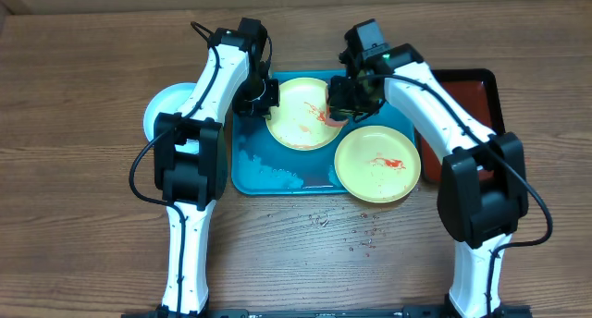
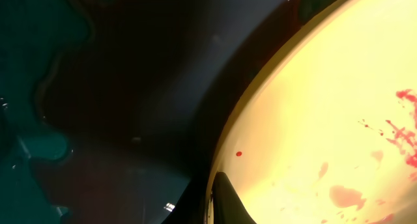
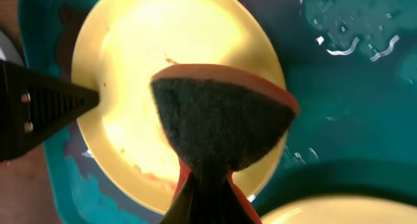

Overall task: Clean dirty plates on tray and stack at the side
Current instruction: 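Bring the sponge in the right gripper onto the held yellow plate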

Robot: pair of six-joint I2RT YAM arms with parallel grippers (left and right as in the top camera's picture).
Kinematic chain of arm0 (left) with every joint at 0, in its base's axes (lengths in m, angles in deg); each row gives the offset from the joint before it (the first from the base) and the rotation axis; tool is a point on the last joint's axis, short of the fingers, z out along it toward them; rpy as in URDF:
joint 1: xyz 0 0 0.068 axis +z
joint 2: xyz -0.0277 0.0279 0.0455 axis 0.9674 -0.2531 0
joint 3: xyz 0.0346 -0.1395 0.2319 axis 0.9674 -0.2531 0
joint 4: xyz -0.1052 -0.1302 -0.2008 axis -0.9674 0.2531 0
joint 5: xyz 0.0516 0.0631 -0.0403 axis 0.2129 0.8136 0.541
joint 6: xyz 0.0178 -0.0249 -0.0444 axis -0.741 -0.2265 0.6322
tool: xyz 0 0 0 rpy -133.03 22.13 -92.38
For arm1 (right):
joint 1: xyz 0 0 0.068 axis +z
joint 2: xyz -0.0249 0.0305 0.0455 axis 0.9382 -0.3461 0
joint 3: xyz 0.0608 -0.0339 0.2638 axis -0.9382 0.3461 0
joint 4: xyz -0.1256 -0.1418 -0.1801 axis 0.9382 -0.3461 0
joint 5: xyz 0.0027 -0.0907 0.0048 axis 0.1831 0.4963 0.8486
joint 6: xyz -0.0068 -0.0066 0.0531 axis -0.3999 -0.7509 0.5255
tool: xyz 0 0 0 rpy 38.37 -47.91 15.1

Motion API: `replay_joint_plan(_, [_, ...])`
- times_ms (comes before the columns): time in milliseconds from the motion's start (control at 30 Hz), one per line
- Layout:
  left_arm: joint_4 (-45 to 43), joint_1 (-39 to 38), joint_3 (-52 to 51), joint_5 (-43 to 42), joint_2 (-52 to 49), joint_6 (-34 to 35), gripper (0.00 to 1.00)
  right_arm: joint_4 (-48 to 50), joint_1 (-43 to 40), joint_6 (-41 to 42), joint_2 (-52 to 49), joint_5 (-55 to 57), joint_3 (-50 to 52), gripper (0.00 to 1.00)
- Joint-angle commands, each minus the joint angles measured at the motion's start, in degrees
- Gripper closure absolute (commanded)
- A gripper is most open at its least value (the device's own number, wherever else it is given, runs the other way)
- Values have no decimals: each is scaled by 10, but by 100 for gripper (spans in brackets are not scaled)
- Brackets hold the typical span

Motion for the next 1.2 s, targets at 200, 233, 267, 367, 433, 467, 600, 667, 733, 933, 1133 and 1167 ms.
replay_joint_plan(200, [13, -3, -11, -31, -6, -30, 95, 20, 19, 49, -78, 13, -10, 96])
replay_joint_plan(233, [15, -3, -11, -35, -6, -31, 96, 20, 20, 51, -85, 13, -10, 96])
replay_joint_plan(267, [17, -3, -11, -37, -6, -33, 96, 20, 20, 54, -92, 12, -10, 96])
replay_joint_plan(367, [22, -3, -11, -51, -6, -59, 96, 22, 20, 57, -101, 9, -10, 96])
replay_joint_plan(433, [28, -3, -11, -63, -6, -74, 96, 31, 20, 57, -102, 0, -10, 96])
replay_joint_plan(467, [30, -3, -11, -64, -6, -76, 96, 38, 21, 56, -102, -9, -10, 96])
replay_joint_plan(600, [38, -2, -11, -70, -6, -90, 96, 70, 35, 58, -102, -48, -10, 96])
replay_joint_plan(667, [44, -2, -11, -87, -6, -115, 96, 76, 52, 64, -102, -47, -10, 96])
replay_joint_plan(733, [49, -2, -11, -101, -6, -129, 96, 79, 68, 67, -102, -41, -10, 96])
replay_joint_plan(933, [52, 2, -11, -101, -6, -130, 96, 68, 109, 82, -102, -15, -10, 96])
replay_joint_plan(1133, [54, 14, -11, -101, -6, -130, 96, -2, 107, 82, -102, 33, -10, 96])
replay_joint_plan(1167, [54, 16, -11, -101, -6, -130, 96, -12, 104, 80, -102, 43, -10, 96])
